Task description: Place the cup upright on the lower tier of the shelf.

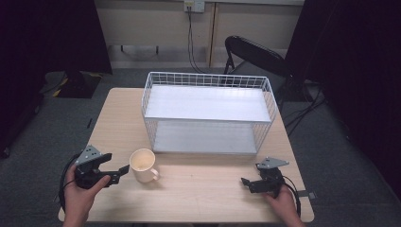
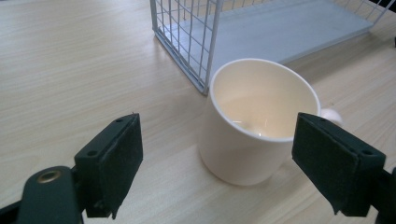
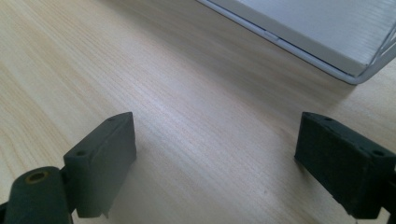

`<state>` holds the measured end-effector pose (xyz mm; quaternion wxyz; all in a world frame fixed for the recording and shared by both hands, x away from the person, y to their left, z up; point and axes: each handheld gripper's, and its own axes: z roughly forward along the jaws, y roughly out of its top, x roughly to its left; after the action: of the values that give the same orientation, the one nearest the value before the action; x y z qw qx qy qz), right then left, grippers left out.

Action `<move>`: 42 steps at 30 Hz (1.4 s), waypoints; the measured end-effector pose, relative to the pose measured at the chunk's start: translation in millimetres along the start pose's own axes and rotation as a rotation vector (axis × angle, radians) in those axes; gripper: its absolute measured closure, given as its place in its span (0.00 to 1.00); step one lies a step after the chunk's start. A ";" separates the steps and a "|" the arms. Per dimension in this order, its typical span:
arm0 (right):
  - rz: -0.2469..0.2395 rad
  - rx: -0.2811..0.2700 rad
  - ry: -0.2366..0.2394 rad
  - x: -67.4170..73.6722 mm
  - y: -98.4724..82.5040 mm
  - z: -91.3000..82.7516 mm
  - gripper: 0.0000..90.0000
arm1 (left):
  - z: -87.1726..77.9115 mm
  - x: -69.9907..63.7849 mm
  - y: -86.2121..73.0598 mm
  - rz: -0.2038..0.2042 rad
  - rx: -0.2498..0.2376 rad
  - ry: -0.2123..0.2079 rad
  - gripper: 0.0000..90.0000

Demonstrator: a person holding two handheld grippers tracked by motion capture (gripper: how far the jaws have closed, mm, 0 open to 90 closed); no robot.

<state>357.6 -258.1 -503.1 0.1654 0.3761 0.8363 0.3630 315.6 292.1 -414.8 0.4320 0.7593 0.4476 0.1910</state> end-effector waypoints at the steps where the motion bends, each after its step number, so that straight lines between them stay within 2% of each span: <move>1: 0.000 0.000 0.000 0.0 0.0 0.0 0.13 | 0.1 0.0 1.0 0.001 -0.002 -0.004 0.18; 21: 0.000 -0.001 0.000 0.0 0.0 0.1 0.13 | 14.3 -10.7 25.1 0.022 -0.014 -0.020 0.17; 25: 0.000 0.000 0.000 0.0 0.0 0.0 0.13 | 19.1 -11.4 25.8 0.015 -0.017 -0.005 0.17; 27: 0.000 0.000 0.000 0.0 0.0 0.0 0.13 | 21.3 -11.5 25.7 0.026 -0.015 -0.004 0.17; 29: 0.000 -0.001 0.000 0.0 0.0 0.1 0.13 | 24.2 -10.9 25.4 0.015 -0.019 0.008 0.17; 37: 0.000 0.000 0.000 0.0 0.0 0.0 0.13 | 39.9 -8.2 20.4 -0.008 -0.001 0.005 0.18; 42: 0.000 0.000 0.000 0.0 0.0 0.0 0.13 | 48.4 -9.0 17.0 0.003 -0.008 -0.002 0.22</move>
<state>357.6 -258.2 -503.1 0.1654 0.3762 0.8363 0.3630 352.4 257.2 -426.6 0.4353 0.7584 0.4451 0.1927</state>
